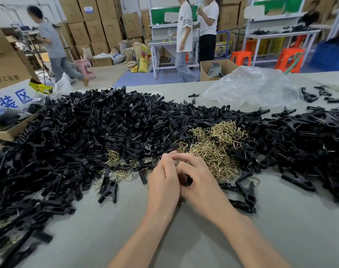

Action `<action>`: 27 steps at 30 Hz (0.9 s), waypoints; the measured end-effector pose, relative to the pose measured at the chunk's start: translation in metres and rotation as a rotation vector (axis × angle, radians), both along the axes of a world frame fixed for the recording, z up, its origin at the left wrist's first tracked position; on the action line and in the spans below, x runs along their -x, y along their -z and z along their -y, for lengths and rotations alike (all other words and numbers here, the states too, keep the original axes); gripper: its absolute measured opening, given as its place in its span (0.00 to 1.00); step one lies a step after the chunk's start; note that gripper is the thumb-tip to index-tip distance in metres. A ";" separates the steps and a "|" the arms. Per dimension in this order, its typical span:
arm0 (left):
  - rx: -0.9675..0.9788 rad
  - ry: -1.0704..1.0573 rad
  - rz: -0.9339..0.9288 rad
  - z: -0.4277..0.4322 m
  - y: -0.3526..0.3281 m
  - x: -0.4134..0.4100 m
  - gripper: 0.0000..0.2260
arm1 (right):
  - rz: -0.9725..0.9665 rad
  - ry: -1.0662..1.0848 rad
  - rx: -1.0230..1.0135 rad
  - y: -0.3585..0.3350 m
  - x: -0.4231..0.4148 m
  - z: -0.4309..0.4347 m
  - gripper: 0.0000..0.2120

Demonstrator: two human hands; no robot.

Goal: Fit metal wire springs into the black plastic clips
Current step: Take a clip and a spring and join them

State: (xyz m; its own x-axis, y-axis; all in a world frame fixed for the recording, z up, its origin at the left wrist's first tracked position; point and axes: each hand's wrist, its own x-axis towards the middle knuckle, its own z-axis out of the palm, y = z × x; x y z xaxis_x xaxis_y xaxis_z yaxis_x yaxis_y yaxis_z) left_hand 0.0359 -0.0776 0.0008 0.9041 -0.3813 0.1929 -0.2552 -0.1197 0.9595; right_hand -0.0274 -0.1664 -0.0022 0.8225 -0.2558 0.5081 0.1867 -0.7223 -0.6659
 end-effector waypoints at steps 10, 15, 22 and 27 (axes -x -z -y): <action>0.077 -0.008 -0.010 0.003 -0.003 0.002 0.21 | -0.099 -0.097 -0.342 0.002 0.001 0.003 0.38; 0.138 0.049 -0.085 0.002 -0.002 0.001 0.19 | -0.104 -0.085 -0.333 0.004 0.000 0.003 0.35; 0.207 0.076 -0.135 -0.004 -0.003 -0.003 0.15 | -0.022 -0.052 -0.169 0.000 0.003 0.002 0.18; 0.198 0.125 -0.124 -0.014 -0.007 0.002 0.17 | 0.024 0.078 -0.284 -0.005 0.014 0.002 0.11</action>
